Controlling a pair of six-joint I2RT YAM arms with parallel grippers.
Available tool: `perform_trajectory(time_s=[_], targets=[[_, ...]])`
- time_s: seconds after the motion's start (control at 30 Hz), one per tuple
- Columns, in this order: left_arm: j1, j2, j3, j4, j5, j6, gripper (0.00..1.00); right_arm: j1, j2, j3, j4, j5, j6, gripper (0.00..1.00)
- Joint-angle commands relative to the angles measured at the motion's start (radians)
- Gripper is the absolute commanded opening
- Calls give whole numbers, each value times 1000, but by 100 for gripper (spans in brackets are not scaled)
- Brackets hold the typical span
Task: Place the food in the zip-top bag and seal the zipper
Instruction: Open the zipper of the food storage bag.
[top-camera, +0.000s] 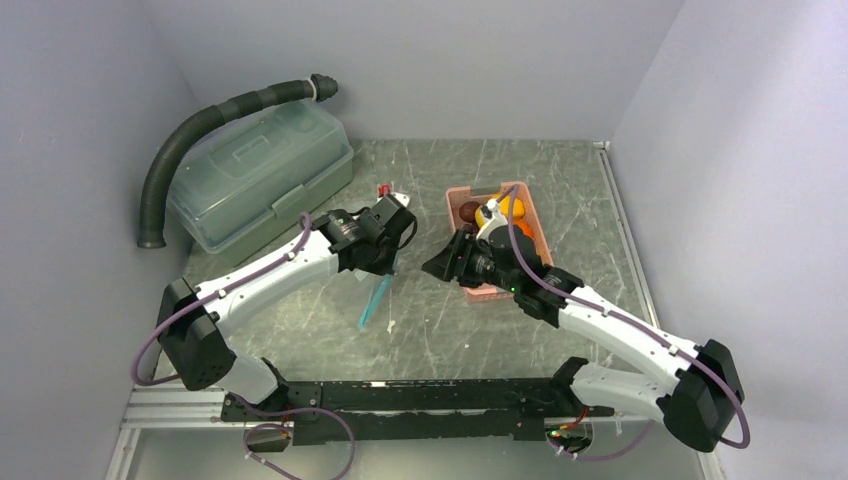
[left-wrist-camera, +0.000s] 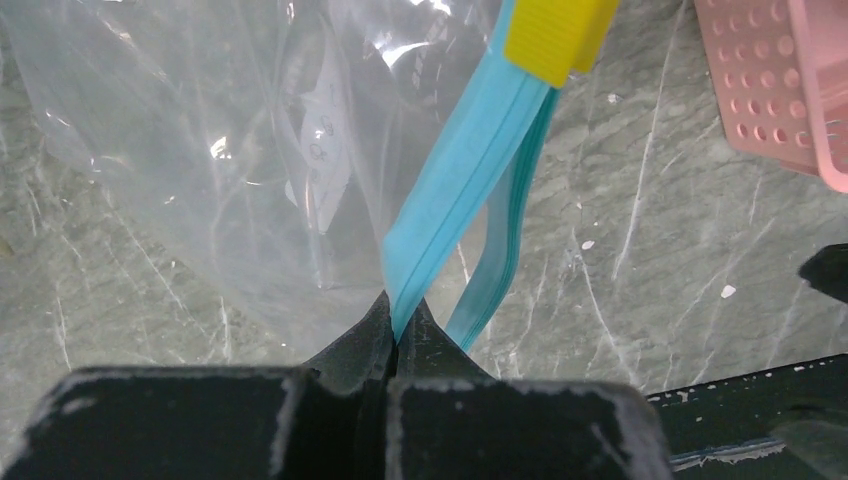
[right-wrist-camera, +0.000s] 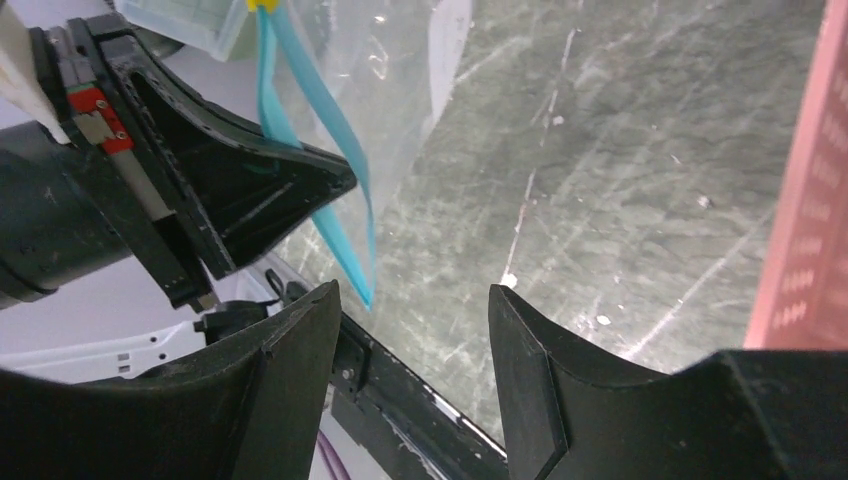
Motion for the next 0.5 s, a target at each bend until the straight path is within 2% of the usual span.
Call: perform_trajectory(time_s=[0.0,0.27,0.47], targets=[[-5,3,38,45,39,-22,0,26,39,25,122,-3,38,59],[-5,2,38,63,63,-14,0,91,157,87,176,46,31,58],[-4,0,38,63,77,-11,0,130,201,122,177,146,30,58]])
